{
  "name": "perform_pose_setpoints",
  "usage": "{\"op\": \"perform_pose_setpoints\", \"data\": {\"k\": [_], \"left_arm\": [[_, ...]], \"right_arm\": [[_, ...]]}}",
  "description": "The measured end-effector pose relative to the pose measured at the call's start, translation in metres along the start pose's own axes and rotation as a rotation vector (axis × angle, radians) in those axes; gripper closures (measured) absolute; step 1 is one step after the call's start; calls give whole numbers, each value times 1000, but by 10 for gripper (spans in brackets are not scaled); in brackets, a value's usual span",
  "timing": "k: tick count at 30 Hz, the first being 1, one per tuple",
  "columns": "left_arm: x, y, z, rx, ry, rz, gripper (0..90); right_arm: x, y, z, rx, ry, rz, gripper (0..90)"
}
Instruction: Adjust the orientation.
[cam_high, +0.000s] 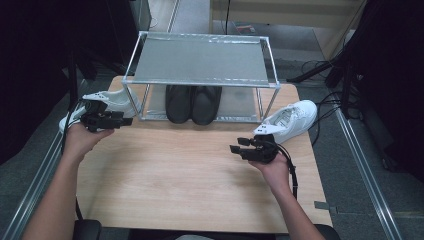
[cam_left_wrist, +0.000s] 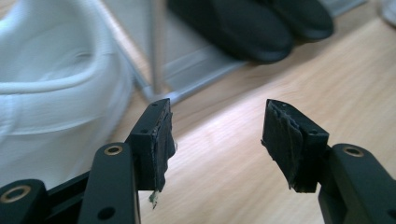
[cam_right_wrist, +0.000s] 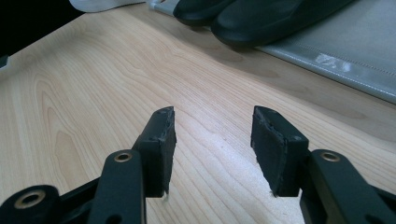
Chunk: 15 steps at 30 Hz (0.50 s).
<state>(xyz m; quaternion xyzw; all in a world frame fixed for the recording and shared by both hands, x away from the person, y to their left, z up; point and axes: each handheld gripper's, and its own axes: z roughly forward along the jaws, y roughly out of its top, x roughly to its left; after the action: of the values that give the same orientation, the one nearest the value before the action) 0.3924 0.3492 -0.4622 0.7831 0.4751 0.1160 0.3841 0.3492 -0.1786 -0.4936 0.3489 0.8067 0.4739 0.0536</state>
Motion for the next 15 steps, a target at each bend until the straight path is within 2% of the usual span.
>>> {"op": "perform_pose_setpoints", "data": {"k": [4,8,11,13,15], "left_arm": [[16,4,-3,-22,27,-38,438],[29,10,-5,-18,70,-47,448],[40,14,-7,-31,82,-76,452],[46,17,-9,-38,100,-85,454],[50,19,-11,-41,97,-88,471]], "right_arm": [[0,-1,0,6,-3,-5,511],[0,-3,0,14,-6,-4,509],[0,-4,0,18,-12,-1,509],[-1,-5,-2,17,-14,1,509],[-1,-6,-3,15,-16,2,509]]}}
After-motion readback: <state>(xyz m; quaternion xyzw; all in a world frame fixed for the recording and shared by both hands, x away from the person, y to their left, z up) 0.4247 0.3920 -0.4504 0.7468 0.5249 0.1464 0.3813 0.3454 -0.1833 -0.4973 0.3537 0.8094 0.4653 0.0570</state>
